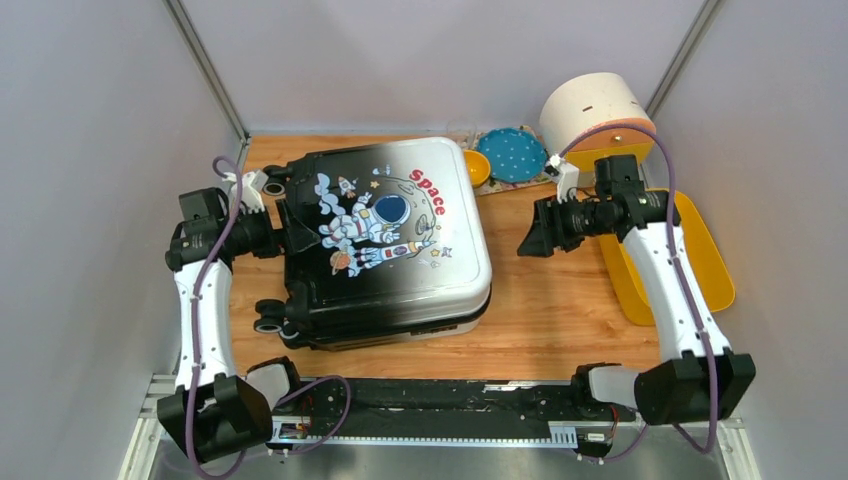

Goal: Open, take out, and arrange the luggage

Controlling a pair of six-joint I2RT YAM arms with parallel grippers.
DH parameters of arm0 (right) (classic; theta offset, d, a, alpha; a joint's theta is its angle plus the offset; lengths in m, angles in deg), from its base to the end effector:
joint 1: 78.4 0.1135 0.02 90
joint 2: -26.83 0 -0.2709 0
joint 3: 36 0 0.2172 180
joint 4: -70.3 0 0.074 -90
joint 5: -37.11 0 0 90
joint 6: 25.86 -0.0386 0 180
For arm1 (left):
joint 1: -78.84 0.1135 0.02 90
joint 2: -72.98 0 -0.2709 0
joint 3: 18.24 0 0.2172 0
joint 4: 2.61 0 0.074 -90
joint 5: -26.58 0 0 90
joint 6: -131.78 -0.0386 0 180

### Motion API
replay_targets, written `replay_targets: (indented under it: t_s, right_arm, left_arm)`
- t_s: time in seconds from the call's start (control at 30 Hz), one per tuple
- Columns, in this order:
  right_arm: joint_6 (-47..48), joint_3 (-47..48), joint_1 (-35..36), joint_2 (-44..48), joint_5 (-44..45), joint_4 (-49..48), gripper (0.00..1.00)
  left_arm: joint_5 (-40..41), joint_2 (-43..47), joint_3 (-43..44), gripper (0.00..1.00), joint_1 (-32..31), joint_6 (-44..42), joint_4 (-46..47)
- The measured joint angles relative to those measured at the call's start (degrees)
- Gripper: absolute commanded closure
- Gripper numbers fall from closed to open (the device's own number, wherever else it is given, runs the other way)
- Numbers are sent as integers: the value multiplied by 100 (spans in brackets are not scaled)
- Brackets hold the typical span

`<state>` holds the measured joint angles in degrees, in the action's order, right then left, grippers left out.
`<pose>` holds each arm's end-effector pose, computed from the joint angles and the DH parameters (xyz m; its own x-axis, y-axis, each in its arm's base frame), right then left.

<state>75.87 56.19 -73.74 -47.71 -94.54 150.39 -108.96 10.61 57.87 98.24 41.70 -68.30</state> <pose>0.1996 0.0420 0.3493 -0.7905 -0.2168 -0.5728 -0.5391 0.6901 0.4828 0.1673 0.0297 0.3255 -0.7425 -0.2604 -0.6171 0.1833 0.8071 -0.5612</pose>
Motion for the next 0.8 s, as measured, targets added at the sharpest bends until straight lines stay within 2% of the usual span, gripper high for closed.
replay_targets:
  t_s: [0.17, 0.3, 0.4, 0.5, 0.63, 0.8]
  right_arm:
    - [656, -378, 0, 999, -72, 525, 51]
    - [1403, -831, 42, 1757, -94, 953, 59]
    - [1904, -938, 103, 1862, -79, 1224, 62]
    - [2302, -938, 234, 1746, -92, 1303, 63]
    - [2826, -953, 680, 1591, -15, 1309, 63]
    - [3027, -981, 1722, 1749, 343, 1318, 60]
  left_arm:
    - [48, 352, -339, 16, -743, 210, 446]
    - [-151, 304, -179, 13, -1137, 63, 245]
    - [-20, 37, 542, 10, -1213, -142, -302]
    - [236, -297, 1615, 9, -1025, -111, -313]
    - [616, -789, 2820, 12, -905, 258, 337]
    - [850, -1751, 3176, 15, -914, 741, 1368]
